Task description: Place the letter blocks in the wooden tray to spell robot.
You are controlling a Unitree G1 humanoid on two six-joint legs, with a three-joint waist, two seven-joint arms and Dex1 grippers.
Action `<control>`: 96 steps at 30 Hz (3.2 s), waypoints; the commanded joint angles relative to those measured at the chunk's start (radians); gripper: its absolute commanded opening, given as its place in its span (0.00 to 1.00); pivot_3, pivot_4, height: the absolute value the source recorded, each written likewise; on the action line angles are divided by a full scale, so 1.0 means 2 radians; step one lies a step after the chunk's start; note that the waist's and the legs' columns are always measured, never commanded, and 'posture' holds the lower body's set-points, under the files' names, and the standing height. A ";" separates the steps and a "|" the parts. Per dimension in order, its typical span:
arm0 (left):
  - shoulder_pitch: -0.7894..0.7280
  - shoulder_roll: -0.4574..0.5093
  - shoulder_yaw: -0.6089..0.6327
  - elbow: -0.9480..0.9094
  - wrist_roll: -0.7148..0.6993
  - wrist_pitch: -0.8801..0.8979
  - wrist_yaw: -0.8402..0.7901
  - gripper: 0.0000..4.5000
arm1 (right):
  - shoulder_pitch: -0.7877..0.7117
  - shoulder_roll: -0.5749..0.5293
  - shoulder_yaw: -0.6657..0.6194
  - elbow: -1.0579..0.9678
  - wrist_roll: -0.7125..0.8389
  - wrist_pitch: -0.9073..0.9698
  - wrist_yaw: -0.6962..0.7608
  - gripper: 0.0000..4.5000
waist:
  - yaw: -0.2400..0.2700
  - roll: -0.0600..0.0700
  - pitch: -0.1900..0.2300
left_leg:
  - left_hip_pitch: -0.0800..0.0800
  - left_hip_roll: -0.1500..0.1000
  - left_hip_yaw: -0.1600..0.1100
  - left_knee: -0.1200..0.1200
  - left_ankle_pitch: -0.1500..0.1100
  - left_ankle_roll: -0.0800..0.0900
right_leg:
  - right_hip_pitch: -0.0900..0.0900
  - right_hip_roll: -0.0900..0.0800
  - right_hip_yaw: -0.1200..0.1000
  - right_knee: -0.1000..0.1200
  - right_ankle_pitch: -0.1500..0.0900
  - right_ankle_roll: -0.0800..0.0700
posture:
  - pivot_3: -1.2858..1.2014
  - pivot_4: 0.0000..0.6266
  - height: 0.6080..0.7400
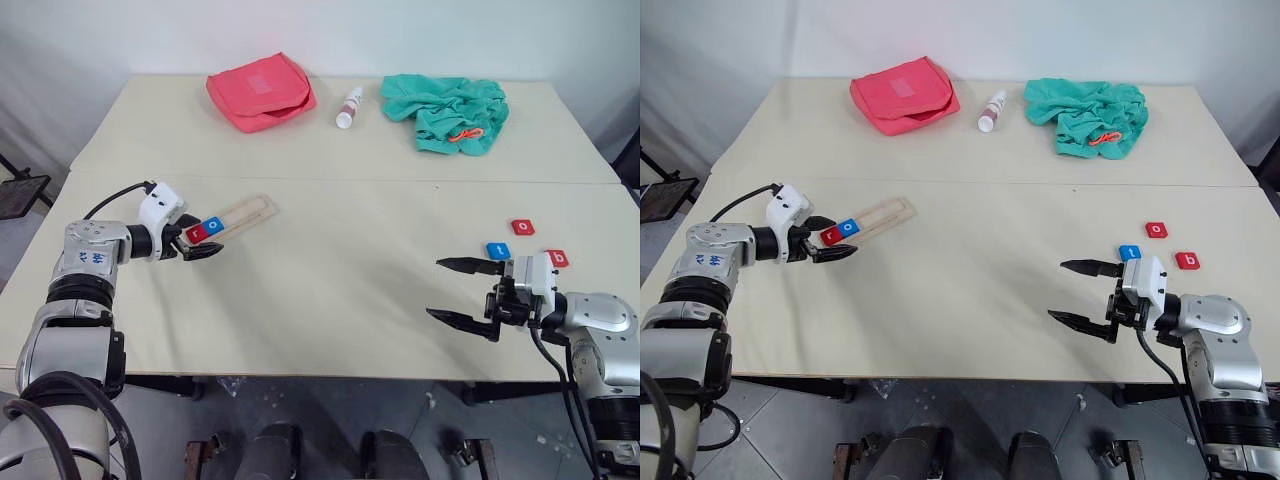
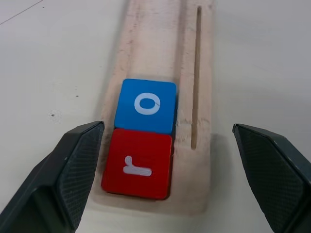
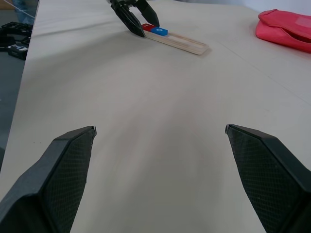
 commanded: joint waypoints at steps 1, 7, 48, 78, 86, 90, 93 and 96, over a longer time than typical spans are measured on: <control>0.001 -0.001 -0.017 0.022 0.028 0.006 0.002 1.00 | -0.006 -0.012 -0.016 -0.017 0.010 0.000 -0.004 0.99 | 0.000 0.000 0.000 | 0.000 0.000 0.000 0.000 0.000 0.000 | 0.000 0.000 0.000 0.000 0.000 0.000 | 0.52 0.24 1.00; -0.003 -0.002 -0.024 0.027 0.041 0.011 0.009 1.00 | -0.014 -0.010 -0.012 -0.011 0.005 -0.003 -0.006 0.99 | 0.000 0.000 0.000 | 0.000 0.000 0.000 0.000 0.000 0.000 | 0.000 0.000 0.000 0.000 0.000 0.000 | 0.52 0.24 1.00; 0.199 0.002 0.028 -0.453 -0.082 0.209 -0.062 0.89 | -0.061 0.002 0.005 0.032 -0.006 -0.009 -0.002 1.00 | -0.001 0.000 0.000 | -0.001 0.000 -0.001 0.000 0.000 0.000 | 0.000 0.000 0.000 0.000 0.000 0.000 | 0.52 0.24 1.00; 0.180 -0.170 0.023 -0.799 -0.064 0.731 0.388 1.00 | -0.183 -0.003 0.044 0.170 -0.031 -0.016 0.099 1.00 | 0.002 -0.001 0.001 | -0.002 0.000 -0.002 0.000 0.000 0.000 | 0.001 0.001 0.002 -0.003 0.000 0.000 | 0.52 0.24 1.00; 0.149 -0.220 0.020 -0.797 -0.056 0.784 0.432 1.00 | -0.188 -0.006 0.042 0.176 -0.032 -0.017 0.106 1.00 | 0.001 -0.001 0.001 | -0.002 0.000 -0.002 0.000 0.000 0.000 | 0.001 0.001 0.003 -0.004 0.000 0.000 | 0.52 0.24 1.00; 0.136 -0.222 0.019 -0.794 -0.042 0.808 0.456 1.00 | -0.184 -0.008 0.041 0.173 -0.032 -0.017 0.104 1.00 | 0.001 -0.001 0.001 | -0.002 0.000 -0.002 0.000 0.000 0.000 | 0.001 0.001 0.003 -0.004 0.000 0.000 | 0.52 0.24 1.00; 0.133 -0.228 0.026 -0.794 -0.040 0.814 0.464 1.00 | -0.181 -0.008 0.040 0.171 -0.031 -0.017 0.104 1.00 | 0.002 -0.001 0.001 | -0.002 0.000 -0.002 0.000 0.000 0.000 | 0.001 0.001 0.003 -0.004 0.000 0.000 | 0.52 0.24 1.00; 0.131 -0.236 0.033 -0.794 -0.038 0.820 0.470 1.00 | -0.178 -0.008 0.039 0.169 -0.030 -0.017 0.104 1.00 | 0.002 -0.001 0.001 | -0.002 0.000 -0.002 0.000 0.000 0.000 | 0.001 0.001 0.003 -0.004 0.000 0.000 | 0.52 0.24 1.00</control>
